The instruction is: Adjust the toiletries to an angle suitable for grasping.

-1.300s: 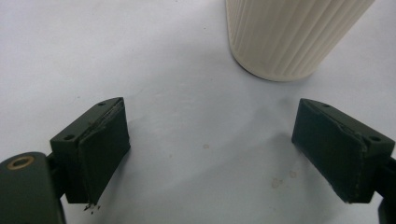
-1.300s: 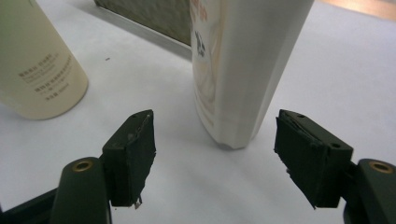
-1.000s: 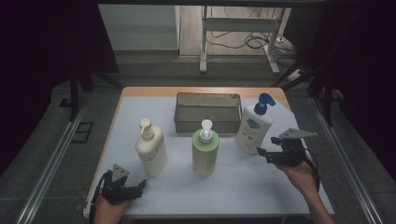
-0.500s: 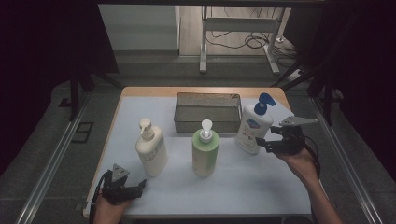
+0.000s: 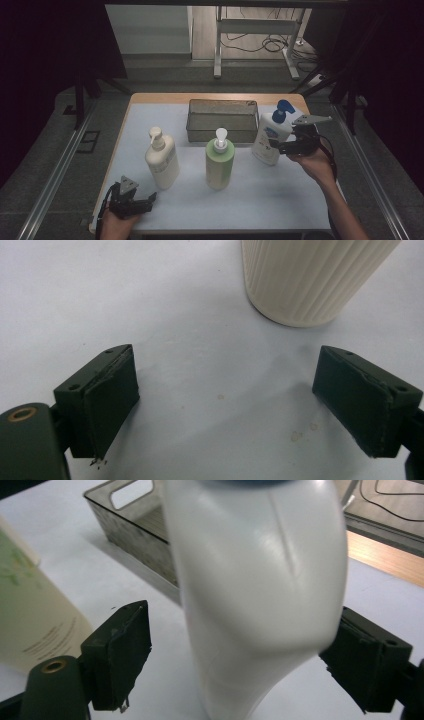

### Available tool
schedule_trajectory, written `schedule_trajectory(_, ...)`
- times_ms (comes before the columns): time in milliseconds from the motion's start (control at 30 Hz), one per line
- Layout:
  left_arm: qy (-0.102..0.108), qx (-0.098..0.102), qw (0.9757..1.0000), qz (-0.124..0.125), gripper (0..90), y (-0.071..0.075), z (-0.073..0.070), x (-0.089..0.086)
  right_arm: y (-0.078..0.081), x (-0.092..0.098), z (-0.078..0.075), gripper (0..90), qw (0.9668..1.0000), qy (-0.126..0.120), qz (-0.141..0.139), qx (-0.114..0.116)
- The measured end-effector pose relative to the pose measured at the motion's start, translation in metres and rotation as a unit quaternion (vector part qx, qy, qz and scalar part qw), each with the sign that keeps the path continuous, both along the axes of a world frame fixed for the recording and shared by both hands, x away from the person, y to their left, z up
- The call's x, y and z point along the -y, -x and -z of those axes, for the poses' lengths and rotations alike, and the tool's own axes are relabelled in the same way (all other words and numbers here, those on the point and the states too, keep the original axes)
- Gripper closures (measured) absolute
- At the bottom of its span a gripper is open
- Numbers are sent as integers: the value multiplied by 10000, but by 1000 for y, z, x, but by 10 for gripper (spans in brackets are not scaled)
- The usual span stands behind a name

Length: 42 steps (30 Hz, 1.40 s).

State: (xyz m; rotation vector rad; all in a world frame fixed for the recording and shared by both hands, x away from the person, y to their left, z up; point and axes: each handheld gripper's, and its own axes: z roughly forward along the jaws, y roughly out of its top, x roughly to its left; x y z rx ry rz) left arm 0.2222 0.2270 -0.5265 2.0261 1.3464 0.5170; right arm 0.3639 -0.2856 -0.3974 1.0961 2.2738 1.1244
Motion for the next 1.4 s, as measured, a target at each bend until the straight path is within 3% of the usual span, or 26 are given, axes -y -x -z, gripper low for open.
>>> schedule_trajectory(333,0,0,10000,0,107,0,0,0,-14,-8,1,209,10000,-6,-89,32)
schedule_trajectory(600,-1,0,10000,1,107,0,0,0,-20,-15,2,318,9998,-97,-142,40)
schedule_trajectory(700,1,0,10000,0,107,0,0,0,-20,-15,1,373,9999,-26,-106,121)
schedule_trajectory(1200,3,-2,10000,1,106,0,0,0,-11,-16,0,400,9997,-15,-27,249)
schedule_trajectory(1400,3,-2,10000,1,107,0,0,0,-6,-17,-6,401,9994,-127,-49,318)
